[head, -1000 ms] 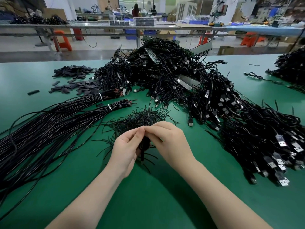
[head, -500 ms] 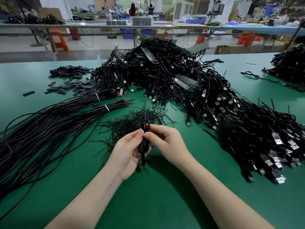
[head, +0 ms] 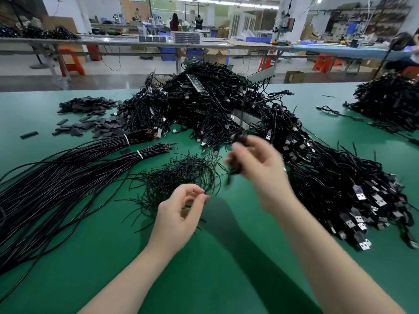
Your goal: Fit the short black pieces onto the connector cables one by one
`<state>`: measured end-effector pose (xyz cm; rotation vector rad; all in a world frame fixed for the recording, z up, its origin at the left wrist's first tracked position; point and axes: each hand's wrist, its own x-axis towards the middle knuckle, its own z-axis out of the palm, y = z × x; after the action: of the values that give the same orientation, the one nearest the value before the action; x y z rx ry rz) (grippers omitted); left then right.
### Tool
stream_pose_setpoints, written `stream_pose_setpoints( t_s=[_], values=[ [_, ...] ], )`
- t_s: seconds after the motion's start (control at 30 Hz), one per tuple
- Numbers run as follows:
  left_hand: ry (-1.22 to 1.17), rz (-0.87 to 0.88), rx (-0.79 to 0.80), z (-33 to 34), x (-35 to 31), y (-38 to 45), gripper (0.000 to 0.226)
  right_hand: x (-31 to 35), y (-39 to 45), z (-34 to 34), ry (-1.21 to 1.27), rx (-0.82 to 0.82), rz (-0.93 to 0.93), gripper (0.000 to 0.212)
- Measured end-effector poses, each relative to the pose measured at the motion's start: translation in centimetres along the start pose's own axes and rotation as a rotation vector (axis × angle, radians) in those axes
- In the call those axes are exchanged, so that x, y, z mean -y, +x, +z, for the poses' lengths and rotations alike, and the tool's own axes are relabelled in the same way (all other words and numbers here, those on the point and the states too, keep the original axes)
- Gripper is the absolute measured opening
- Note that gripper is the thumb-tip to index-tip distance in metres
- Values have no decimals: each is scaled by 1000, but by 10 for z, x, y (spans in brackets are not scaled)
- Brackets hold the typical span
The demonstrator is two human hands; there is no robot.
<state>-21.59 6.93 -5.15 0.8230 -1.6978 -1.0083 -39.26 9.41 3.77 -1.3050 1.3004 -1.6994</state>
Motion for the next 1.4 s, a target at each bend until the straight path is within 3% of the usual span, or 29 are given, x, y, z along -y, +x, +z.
stream_pose_setpoints(
  t_s=[0.1, 0.17, 0.23, 0.3, 0.33, 0.4, 0.5, 0.57, 0.63, 0.7, 0.87, 0.97, 1.03, 1.1, 1.2, 1.4],
  values=[
    [186, 140, 46, 4, -2, -7, 13, 25, 18, -66, -758, -370, -320, 23],
    [261, 155, 25, 4, -3, -7, 11, 28, 25, -114, -1233, -545, -354, 31],
    [288, 153, -17, 4, -2, -7, 13, 21, 28, -154, -1489, -524, -28, 35],
    [301, 134, -52, 3, -3, -7, 14, 10, 23, -177, -1610, -325, 431, 55],
    [325, 130, -62, 3, -3, -8, 15, 7, 20, -184, -1606, -262, 551, 67],
    [392, 157, -105, 3, -6, -11, 18, 6, 21, -182, -1581, -301, 534, 79],
    [267, 135, -271, -2, -19, -9, 19, 5, 19, -141, -1559, -403, 185, 70],
    [38, 20, -476, -12, -27, 7, 24, -6, 9, -91, -1421, -312, -59, 58],
    [-42, -96, -602, -31, -28, 29, 26, -28, -9, -37, -1260, -161, -113, 51],
    [232, -141, -548, -58, -18, 50, 26, -55, -26, 4, -1164, -50, -61, 47],
    [1220, -250, -249, -152, 24, 73, 43, -89, -41, 25, -1121, -22, -23, 27],
    [1508, -391, -66, -203, 44, 72, 42, -93, -42, 24, -1156, -27, -44, 14],
    [1403, -413, -26, -220, 51, 75, 37, -93, -41, 25, -1172, -19, -30, 16],
    [1312, -327, -73, -223, 54, 73, 29, -94, -38, 26, -1195, -4, -25, 19],
    [1213, -224, -229, -226, 53, 69, 17, -95, -37, 24, -1190, -12, -43, 22],
    [773, -176, -530, -239, 47, 72, 15, -93, -36, 24, -1144, -18, -25, 24]
  ],
)
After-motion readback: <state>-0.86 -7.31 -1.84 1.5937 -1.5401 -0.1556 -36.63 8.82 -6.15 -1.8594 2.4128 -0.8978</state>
